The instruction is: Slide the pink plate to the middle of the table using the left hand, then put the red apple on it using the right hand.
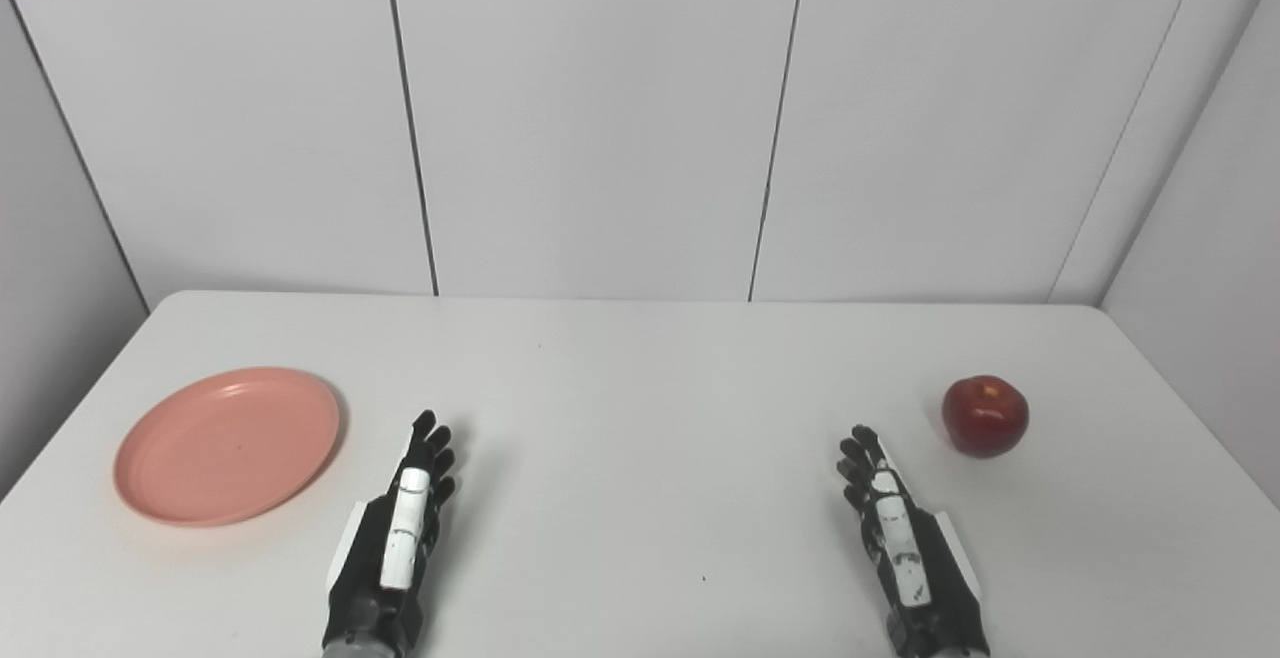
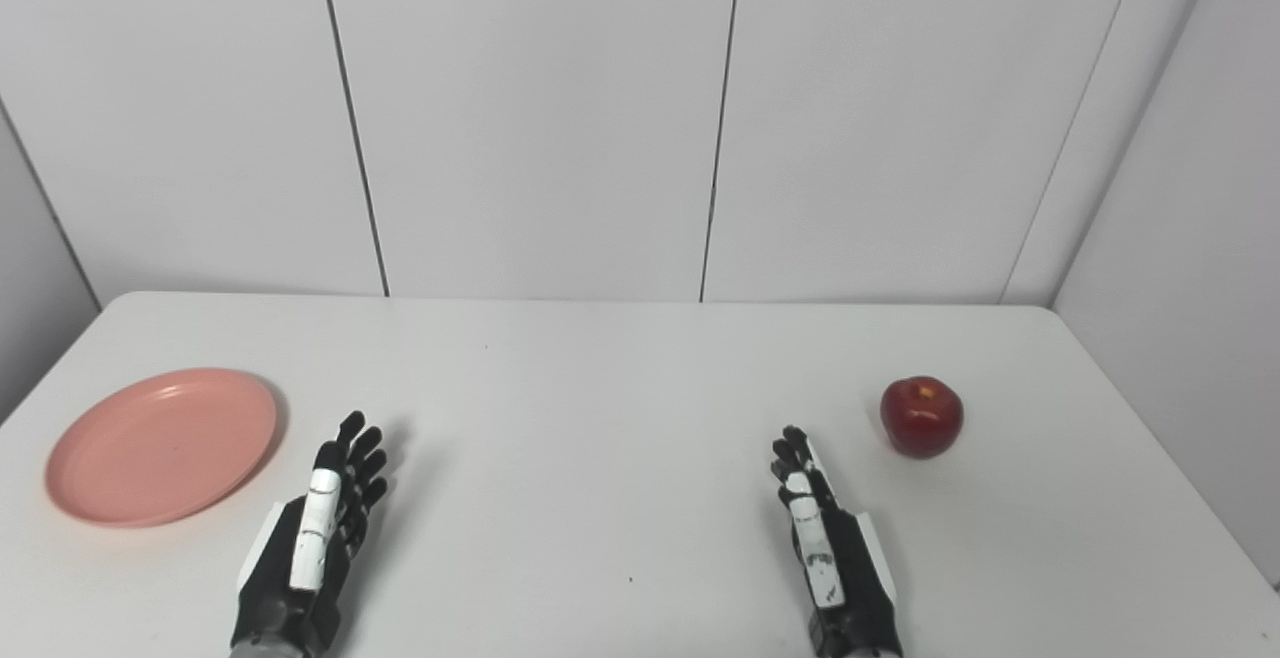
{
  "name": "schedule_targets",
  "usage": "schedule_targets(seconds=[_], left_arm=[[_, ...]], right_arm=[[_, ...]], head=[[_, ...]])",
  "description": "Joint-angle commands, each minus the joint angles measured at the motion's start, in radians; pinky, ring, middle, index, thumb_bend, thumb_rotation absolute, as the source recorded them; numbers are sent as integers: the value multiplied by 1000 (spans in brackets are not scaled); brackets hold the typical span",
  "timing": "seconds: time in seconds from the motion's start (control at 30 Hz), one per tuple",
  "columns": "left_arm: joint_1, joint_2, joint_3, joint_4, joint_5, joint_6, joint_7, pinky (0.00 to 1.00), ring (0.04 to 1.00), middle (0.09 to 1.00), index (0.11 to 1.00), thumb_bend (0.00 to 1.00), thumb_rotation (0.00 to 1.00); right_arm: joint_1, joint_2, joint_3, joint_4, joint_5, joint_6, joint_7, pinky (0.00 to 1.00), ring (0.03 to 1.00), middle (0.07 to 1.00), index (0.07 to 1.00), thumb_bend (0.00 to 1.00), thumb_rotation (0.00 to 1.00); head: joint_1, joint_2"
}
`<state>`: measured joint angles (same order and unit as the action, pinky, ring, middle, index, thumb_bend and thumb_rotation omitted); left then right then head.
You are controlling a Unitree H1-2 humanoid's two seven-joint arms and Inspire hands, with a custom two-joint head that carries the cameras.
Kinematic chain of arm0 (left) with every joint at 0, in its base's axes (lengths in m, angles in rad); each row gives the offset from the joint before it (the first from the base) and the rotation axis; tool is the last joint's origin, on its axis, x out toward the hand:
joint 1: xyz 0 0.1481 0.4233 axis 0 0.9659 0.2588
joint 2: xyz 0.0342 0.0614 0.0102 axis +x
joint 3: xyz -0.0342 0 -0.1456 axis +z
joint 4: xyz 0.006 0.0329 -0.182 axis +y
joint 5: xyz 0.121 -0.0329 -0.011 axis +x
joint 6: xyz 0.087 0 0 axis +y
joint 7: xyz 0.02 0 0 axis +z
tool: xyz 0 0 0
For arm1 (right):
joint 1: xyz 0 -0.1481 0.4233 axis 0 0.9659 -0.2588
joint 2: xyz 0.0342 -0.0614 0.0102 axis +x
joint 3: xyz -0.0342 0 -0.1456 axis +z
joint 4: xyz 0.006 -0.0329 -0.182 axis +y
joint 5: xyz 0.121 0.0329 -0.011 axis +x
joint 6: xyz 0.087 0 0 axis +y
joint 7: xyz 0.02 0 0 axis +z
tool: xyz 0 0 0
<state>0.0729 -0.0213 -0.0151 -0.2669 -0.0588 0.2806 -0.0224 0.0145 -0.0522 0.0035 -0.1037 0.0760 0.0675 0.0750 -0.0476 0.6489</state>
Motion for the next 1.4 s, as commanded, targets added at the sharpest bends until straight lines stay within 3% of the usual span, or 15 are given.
schedule_targets(seconds=[0.0, 0.13, 0.3, 1.37], left_arm=[[71, 17, 2, -58, -6, 18, -10, 1000, 1000, 1000, 1000, 707, 1000], [78, 15, -2, -106, -6, 64, -9, 1000, 1000, 1000, 1000, 736, 1000], [78, 14, 0, -127, -16, 88, -12, 1000, 1000, 1000, 1000, 738, 1000], [75, 16, 1, -96, -17, 77, -15, 1000, 1000, 1000, 1000, 721, 1000]], right_arm=[[-18, -7, 4, -40, 9, 52, 10, 1000, 958, 953, 961, 872, 1000], [-11, -17, 4, -87, 14, 92, 15, 1000, 953, 951, 960, 869, 1000], [-10, -22, 5, -106, 21, 110, 20, 1000, 945, 945, 957, 872, 1000], [-32, -12, 3, -73, 19, 117, 9, 1000, 957, 954, 967, 884, 1000]], head=[[3, 25], [9, 53], [11, 57], [0, 26]])
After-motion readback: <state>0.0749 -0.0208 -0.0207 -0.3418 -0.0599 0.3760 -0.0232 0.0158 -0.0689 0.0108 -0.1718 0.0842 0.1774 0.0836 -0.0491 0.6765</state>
